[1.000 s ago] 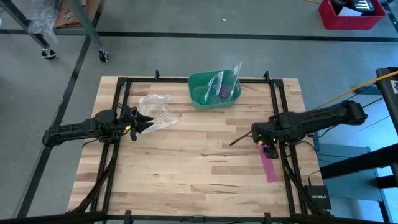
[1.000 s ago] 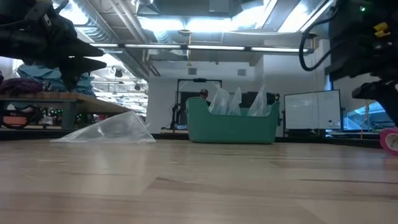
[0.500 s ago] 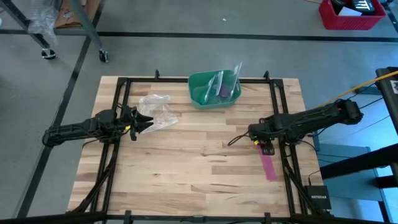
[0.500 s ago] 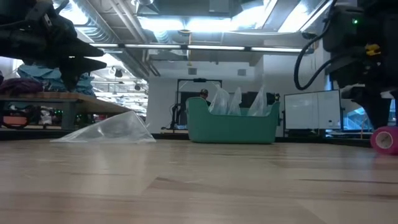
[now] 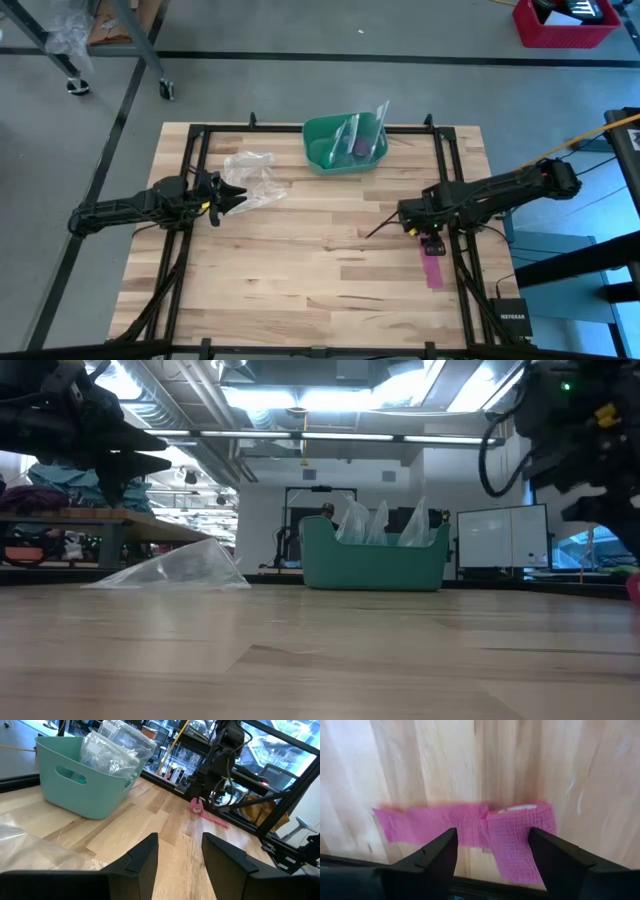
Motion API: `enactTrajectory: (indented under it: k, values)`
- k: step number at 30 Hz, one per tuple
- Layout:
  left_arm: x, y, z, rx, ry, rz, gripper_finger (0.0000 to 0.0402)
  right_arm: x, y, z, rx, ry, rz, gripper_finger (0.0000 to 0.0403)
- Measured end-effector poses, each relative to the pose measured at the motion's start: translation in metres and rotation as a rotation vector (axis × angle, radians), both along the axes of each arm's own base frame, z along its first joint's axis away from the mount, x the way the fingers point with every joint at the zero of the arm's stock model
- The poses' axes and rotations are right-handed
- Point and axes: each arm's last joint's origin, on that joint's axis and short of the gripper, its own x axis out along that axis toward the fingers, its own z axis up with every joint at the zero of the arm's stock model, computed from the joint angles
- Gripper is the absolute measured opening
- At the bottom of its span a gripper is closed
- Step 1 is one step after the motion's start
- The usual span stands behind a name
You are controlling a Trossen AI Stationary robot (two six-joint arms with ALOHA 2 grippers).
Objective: Roll bandage
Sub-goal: Roll the pink bandage
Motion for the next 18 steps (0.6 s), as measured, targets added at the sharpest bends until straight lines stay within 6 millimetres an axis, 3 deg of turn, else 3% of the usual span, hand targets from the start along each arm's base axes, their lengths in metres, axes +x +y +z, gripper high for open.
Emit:
enactTrajectory:
  k: [3,10,18]
  values:
    - [0.000,0.000,0.000,0.000,0.000,0.000,0.0143,0.006,0.001,0.011,0.011,-0.040,0.001,0.0248]
    - [0.000,0.000,0.000,0.000,0.000,0.000,0.0143,0.007,0.003,0.016,0.100,-0.037,-0.002,0.0248]
    - [0.000,0.000,0.000,0.000,0.000,0.000,0.0143,-0.001,-0.003,0.014,-0.113,0.030,-0.022,0.0248]
